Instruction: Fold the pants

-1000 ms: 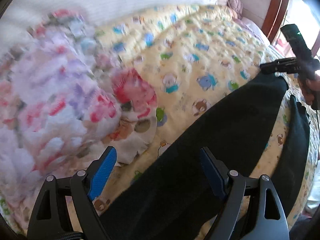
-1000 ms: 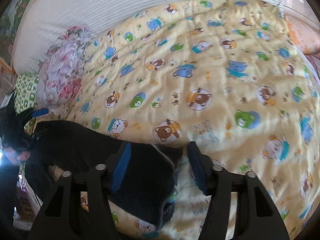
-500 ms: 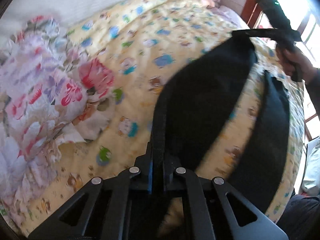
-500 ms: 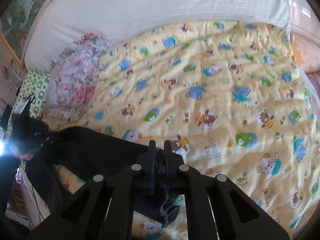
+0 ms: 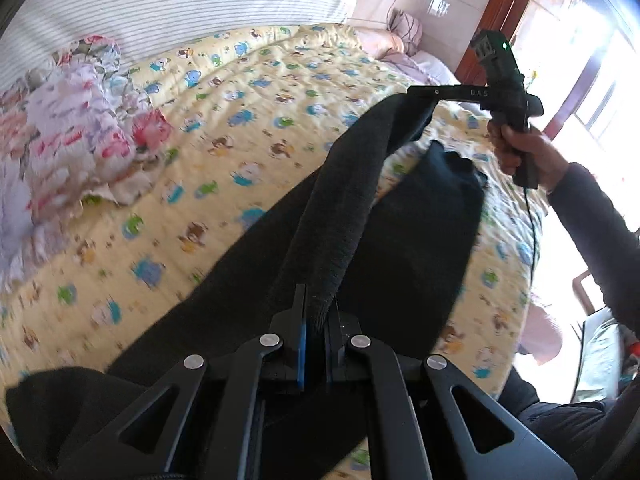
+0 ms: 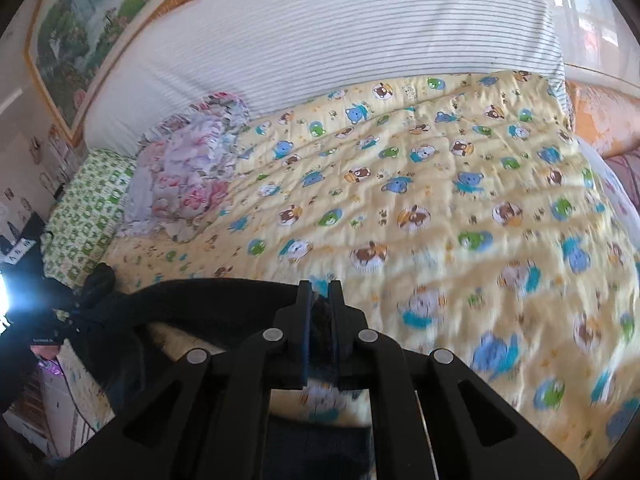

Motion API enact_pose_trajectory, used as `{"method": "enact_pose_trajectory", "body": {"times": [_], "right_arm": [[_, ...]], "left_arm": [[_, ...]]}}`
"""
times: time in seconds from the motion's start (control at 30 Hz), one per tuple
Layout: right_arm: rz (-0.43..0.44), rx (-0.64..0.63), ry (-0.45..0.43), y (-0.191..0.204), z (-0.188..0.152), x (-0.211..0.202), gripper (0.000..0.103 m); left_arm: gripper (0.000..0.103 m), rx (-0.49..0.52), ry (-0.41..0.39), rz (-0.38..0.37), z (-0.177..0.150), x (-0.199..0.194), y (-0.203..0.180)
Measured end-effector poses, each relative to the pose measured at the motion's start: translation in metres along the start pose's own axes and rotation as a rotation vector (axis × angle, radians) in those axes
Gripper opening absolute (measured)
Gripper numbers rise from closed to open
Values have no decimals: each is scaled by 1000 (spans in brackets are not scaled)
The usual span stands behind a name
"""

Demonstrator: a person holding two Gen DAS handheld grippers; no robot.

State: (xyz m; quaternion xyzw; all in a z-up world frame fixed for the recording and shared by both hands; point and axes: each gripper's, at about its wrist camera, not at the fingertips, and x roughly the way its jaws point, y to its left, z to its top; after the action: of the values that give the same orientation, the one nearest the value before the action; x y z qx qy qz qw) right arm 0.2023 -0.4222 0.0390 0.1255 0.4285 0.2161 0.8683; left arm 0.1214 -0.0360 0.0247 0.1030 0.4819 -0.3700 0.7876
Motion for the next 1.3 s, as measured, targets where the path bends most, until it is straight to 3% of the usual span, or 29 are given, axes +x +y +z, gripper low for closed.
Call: {"method": "enact_pose_trajectory", "body": {"times": [0.33,0.53,0.83,1.0,1.13,1.17,1.23,1.3], "right_arm": [[88,-34,-87,6,-37,-43,8],[94,-68,-110,11,-63,-66,8],[33,-64,-12,8,-110,-60,8],[18,-15,31,1,-118,-53,9],[5,38,49,-3,-121,-53,25],[-20,43,47,-1,-121,-56,43],[-70,33,30,5,-122,-65,62],[-68,31,-9,14,-123,-77,62]], "left_arm": [[4,-31,-12,3,-23,1,-16],[4,-19,-47,-16,-31,-12,-25],[4,34,5,-17,-60,12,-47],[6,40,44,-9,-72,31,-50],[9,-8,22,-13,-73,28,-45],[11,-16,12,-13,-73,25,-44],[20,-34,-11,-7,-75,18,-44],[26,-51,-29,-18,-79,11,-44]]}}
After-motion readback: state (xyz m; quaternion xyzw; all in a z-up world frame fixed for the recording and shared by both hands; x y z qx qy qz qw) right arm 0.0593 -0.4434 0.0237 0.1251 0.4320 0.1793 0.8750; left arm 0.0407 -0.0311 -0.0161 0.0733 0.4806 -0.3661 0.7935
